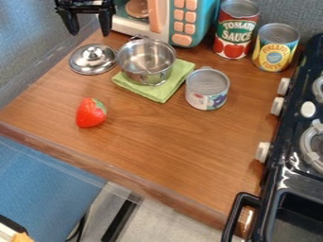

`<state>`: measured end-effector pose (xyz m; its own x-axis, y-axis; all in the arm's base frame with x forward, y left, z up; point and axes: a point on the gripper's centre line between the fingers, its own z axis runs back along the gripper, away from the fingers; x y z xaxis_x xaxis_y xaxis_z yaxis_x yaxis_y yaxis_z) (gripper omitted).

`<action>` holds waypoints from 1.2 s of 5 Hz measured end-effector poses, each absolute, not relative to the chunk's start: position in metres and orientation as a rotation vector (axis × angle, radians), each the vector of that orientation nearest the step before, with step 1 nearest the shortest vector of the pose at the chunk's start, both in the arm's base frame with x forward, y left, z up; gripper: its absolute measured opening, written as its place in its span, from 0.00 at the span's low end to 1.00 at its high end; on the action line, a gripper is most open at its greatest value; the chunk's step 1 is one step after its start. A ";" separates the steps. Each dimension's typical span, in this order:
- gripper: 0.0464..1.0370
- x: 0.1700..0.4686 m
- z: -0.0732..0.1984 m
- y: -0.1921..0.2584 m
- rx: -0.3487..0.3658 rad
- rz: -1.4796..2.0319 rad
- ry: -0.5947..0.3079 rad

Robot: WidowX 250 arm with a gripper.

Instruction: Moved the red object to the lower right side of the table

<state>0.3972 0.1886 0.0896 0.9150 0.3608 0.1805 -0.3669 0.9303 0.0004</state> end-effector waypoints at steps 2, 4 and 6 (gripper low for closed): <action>0.96 0.354 0.077 0.166 0.024 0.323 -0.147; 0.96 0.293 0.116 0.138 -0.032 0.207 -0.253; 0.96 0.263 0.080 0.115 -0.024 0.070 -0.162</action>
